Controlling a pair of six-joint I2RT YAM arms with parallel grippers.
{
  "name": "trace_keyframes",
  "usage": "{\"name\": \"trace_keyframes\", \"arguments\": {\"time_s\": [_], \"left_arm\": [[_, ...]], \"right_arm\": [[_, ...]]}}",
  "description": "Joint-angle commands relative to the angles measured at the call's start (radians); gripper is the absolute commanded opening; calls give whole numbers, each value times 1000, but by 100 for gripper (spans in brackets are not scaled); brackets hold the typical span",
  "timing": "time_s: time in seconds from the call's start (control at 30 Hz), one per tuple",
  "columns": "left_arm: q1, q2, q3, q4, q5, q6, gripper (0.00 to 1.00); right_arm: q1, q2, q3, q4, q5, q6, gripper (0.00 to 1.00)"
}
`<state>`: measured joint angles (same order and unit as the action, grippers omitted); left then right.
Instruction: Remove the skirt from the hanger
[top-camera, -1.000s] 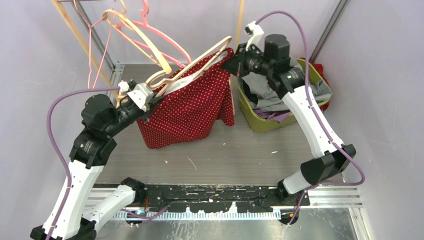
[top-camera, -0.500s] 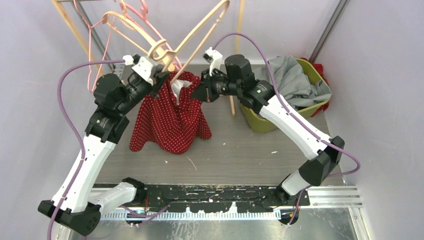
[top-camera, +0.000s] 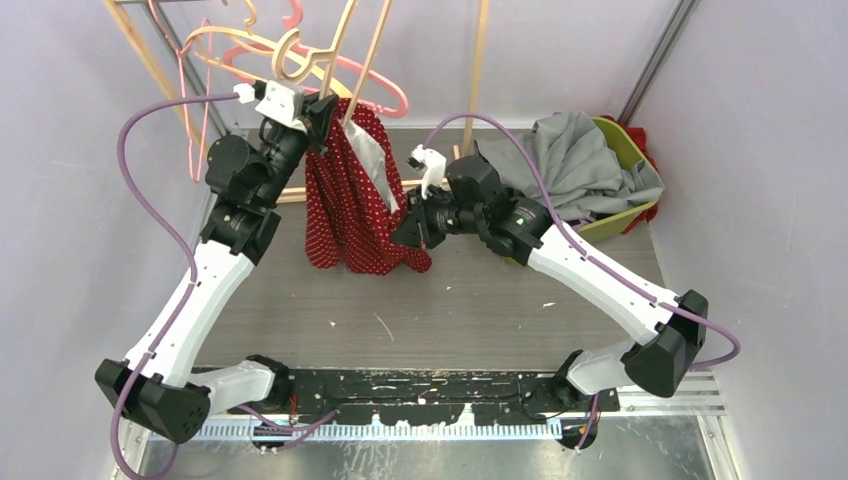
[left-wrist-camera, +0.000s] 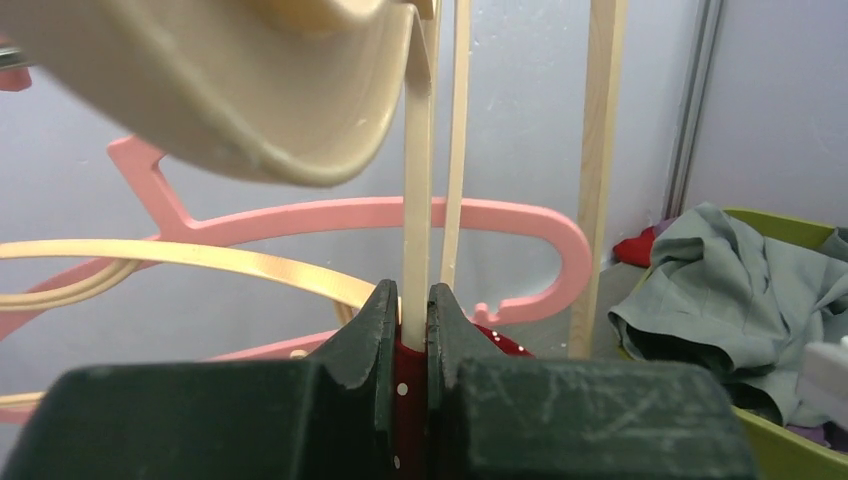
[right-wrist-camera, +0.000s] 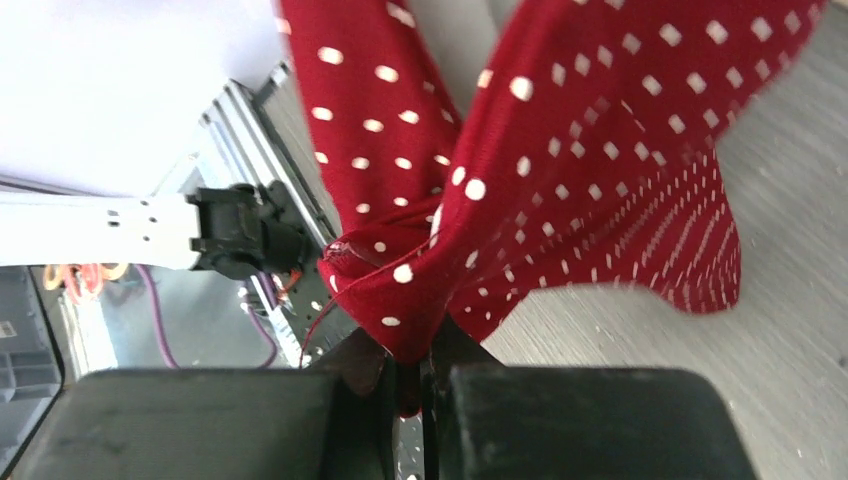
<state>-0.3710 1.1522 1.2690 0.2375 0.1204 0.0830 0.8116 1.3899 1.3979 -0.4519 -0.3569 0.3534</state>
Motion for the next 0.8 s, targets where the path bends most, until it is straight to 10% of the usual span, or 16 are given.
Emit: {"name": "trace_keyframes", "arguments": {"time_s": [0.0,0.37,0.77], "left_arm": [[-4,-51,69,186,-11,-70,0],[-3,-312,14,-314,323,-44,0],[-3,-498,-36,-647,350,-18,0]], "right_arm": [[8,-93,-82,-31,69,15,1],[8,-130,19,-308,321,-189,1],[8,-193,89,-361,745,-290,1]]}}
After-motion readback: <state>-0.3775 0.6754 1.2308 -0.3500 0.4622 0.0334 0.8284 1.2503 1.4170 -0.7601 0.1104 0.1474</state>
